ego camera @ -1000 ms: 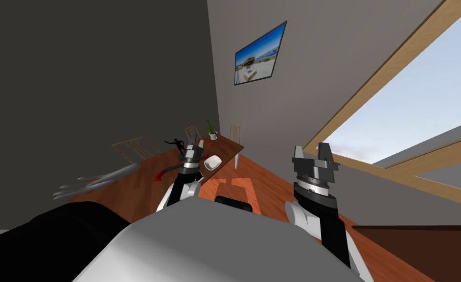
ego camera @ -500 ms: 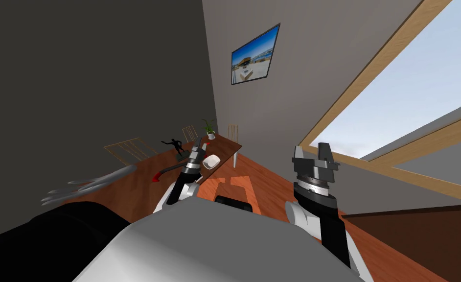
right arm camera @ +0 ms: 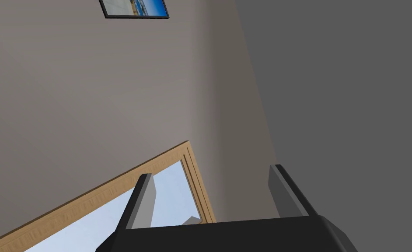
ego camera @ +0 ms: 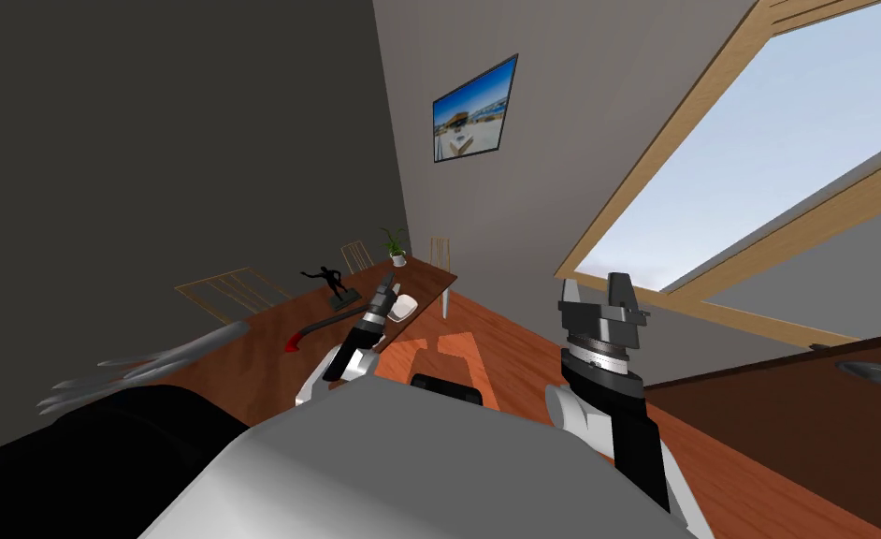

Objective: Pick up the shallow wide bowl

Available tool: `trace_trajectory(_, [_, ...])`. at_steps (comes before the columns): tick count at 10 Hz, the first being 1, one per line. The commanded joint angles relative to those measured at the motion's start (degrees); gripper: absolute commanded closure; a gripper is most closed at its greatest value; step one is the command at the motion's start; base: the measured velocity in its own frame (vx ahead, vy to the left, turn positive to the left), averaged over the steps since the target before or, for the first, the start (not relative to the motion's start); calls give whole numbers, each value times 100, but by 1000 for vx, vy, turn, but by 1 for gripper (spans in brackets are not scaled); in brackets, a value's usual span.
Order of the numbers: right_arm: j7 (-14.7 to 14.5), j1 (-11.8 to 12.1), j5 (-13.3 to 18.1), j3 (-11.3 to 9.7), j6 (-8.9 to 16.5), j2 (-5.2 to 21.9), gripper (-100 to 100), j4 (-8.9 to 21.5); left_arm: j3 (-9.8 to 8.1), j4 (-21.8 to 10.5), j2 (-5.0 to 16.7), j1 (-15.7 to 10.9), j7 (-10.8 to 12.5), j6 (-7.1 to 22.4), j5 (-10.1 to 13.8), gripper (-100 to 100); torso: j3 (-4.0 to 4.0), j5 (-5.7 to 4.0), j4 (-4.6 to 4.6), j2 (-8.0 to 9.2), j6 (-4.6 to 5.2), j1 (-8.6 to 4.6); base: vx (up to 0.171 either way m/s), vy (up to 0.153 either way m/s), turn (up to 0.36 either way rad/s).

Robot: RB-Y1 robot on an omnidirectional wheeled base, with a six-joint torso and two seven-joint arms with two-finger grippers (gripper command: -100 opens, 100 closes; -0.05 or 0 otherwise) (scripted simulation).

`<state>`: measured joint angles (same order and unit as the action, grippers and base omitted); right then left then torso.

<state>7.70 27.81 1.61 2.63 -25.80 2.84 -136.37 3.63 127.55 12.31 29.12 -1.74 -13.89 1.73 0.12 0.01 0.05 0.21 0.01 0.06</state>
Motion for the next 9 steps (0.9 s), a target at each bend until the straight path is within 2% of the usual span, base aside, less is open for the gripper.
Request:
trace_trajectory(1, [0, 0, 0, 0, 0, 0, 0, 0, 44, -187, 216, 13, 2, 161, 156, -100, 0, 0, 0, 0, 0, 0, -60, 9, -123])
trace_trajectory(9, [0, 0, 0, 1, 0, 1, 0, 0, 284, -1573, 1266, -450, 19, 1189, 1116, -100, -1, 4, 0, -3, -1, 18, -56, 35, -137])
